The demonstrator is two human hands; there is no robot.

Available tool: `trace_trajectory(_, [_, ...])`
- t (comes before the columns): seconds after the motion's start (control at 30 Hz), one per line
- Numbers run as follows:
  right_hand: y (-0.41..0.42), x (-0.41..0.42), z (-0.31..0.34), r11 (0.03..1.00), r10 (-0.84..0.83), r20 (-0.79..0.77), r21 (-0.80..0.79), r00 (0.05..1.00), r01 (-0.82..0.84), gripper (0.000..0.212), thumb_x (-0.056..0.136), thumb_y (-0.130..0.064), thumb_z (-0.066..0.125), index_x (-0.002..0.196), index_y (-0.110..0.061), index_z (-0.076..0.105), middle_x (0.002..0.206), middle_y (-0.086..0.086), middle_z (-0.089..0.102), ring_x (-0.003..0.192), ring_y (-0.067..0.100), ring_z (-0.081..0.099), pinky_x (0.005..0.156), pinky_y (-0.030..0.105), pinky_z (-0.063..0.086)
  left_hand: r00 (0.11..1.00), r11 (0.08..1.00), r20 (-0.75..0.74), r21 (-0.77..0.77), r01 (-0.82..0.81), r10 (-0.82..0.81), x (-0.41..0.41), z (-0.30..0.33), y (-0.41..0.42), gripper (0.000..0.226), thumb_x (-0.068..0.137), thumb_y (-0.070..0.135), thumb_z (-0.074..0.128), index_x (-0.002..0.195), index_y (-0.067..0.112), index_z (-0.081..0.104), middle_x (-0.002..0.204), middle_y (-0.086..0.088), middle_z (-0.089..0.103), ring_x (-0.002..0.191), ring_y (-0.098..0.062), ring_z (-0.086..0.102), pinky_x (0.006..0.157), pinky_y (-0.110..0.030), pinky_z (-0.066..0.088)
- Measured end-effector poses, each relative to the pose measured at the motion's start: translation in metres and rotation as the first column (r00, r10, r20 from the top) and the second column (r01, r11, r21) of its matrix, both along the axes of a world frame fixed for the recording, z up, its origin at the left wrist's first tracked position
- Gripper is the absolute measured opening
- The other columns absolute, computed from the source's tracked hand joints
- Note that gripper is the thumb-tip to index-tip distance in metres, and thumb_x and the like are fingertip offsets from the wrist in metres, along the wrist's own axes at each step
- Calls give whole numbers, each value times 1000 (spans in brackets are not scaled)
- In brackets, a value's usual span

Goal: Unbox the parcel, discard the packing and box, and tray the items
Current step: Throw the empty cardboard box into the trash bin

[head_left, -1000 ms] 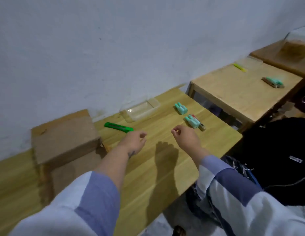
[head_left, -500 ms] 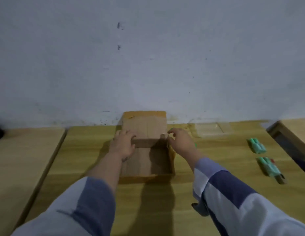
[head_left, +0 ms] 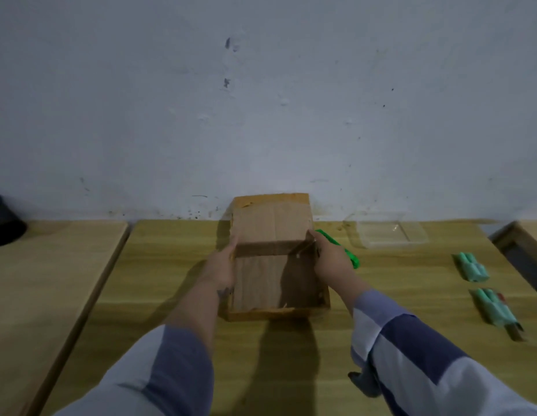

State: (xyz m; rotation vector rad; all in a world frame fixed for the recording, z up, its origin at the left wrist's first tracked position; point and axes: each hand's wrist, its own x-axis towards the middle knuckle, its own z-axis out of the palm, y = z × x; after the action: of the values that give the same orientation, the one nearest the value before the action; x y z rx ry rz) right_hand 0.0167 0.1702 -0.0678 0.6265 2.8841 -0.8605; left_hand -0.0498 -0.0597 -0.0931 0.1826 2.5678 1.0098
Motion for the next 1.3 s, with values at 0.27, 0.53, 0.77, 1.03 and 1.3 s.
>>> trace_trajectory(0.27, [37, 55, 11, 961, -277, -210, -56, 938, 271, 73, 88, 2, 43, 141, -46, 24, 109, 9, 63, 89, 28, 62, 71, 36, 54, 965, 985, -204, 14, 171, -165, 17, 20, 63, 91, 92, -9, 41, 143, 56, 4, 153, -4, 21, 135, -31, 35, 104, -51, 43])
trace_trajectory(0.53, [102, 189, 21, 828, -511, -376, 24, 773, 560, 76, 93, -5, 44, 146, -47, 11, 144, 4, 42, 120, 25, 51, 91, 39, 49, 805, 847, -382, 94, 523, -454, 78, 28, 187, 79, 95, -1, 42, 147, 48, 9, 140, -2, 34, 112, -21, 49, 93, -35, 43])
trace_trajectory(0.77, [156, 337, 22, 567, -779, -318, 10, 540, 824, 81, 92, 2, 45, 146, -47, 10, 137, 6, 46, 109, 30, 56, 83, 42, 55, 546, 568, -377, 62, 821, -748, 187, 31, 306, 74, 95, -1, 43, 150, 38, 12, 125, -3, 37, 103, -16, 45, 84, -22, 33])
trace_trajectory(1.03, [206, 489, 1, 362, -903, -254, -14, 347, 932, 82, 90, 1, 46, 144, -51, 12, 124, 8, 56, 97, 29, 61, 79, 47, 56, 334, 353, -331, 2, 936, -883, 326, 12, 403, 73, 95, 6, 47, 150, 37, 12, 120, -3, 38, 96, -28, 52, 82, -38, 44])
trace_trajectory(1.3, [267, 585, -59, 392, -920, 4, 25, 392, 920, 70, 91, -2, 42, 147, -39, 21, 108, 11, 63, 85, 28, 62, 67, 37, 50, 363, 370, -96, -63, 927, -927, 418, -53, 452, 66, 97, 8, 45, 151, 32, 17, 129, -5, 38, 110, -26, 50, 92, -34, 40])
